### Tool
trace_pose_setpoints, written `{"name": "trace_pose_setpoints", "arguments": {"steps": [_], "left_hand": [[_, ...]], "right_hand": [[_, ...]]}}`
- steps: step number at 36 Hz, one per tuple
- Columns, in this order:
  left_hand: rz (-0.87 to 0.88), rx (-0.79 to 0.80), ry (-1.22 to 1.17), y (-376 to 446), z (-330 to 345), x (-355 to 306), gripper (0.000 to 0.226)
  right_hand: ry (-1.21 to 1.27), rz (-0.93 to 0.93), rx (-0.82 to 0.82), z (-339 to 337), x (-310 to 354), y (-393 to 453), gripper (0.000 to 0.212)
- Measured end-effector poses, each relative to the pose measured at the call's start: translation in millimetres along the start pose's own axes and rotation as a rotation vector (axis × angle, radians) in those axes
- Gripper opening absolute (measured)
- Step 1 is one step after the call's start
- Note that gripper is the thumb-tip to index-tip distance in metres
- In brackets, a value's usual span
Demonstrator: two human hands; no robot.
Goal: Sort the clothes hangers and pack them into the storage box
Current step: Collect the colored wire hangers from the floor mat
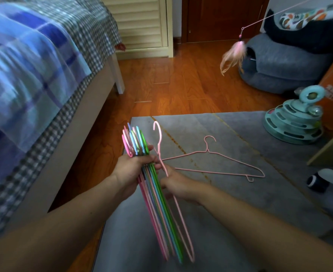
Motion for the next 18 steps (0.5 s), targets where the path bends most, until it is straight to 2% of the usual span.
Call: {"name": "trace_pose_setpoints", "arguments": {"steps": [3, 6, 11, 18], "left_hand": [[-0.033, 0.021, 0.000, -3, 2, 1, 0.037], [-0.046, 0.040, 0.045, -4, -1, 1, 0.037], [-0.096, 0.025, 0.199, -3, -5, 7, 0.025], [-0.151, 0.002, 0.237, 0, -7, 22, 0.031]], "right_hand": [[-0.052, -0.073, 0.002, 1, 6, 0, 0.039], [-0.115, -0.072, 0.026, 6, 4, -2, 0.033], [-0.299, -0.075, 0.156, 13, -3, 0, 0.047], [-0.504, 0.054, 0.397, 14, -7, -2, 0.055]]}}
Point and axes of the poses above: each hand's wrist, its own y-axis towards the middle knuckle, its own z-axis out of the palm, x = y × z, the point moved 4 cm from there along y, towards the middle knuckle, and after that the axes turned 9 degrees about -z, right-handed, at the moved point
